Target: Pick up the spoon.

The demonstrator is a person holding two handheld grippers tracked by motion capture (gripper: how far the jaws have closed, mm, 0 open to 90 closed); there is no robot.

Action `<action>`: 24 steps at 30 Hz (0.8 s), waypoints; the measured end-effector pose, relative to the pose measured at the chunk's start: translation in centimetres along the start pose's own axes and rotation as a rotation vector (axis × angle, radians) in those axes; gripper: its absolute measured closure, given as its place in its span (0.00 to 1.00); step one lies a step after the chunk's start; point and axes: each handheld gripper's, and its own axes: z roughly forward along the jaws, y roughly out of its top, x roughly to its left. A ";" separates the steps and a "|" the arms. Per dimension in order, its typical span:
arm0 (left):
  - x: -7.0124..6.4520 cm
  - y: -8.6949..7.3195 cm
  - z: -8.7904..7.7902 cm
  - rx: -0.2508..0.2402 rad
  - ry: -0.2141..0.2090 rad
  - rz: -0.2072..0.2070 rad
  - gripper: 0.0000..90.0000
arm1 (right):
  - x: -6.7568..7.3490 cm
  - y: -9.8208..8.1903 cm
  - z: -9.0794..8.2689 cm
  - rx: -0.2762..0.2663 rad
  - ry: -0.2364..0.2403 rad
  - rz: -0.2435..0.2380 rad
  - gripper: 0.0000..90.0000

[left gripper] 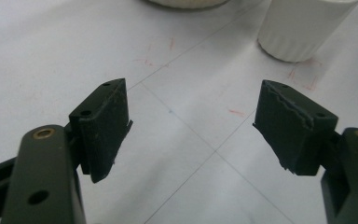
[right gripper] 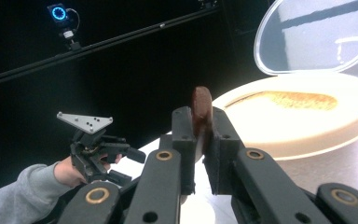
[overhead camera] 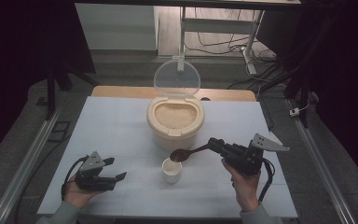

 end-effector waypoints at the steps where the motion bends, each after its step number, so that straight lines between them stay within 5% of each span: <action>1: 0.0 -0.1 0.0 0.001 0.002 0.001 0.28 | -0.1 0.2 -0.3 -0.009 -0.007 -0.003 0.92; 24: 0.1 -0.4 0.5 0.026 0.012 -0.006 0.26 | -0.4 2.3 -1.4 -0.087 -0.053 -0.031 0.92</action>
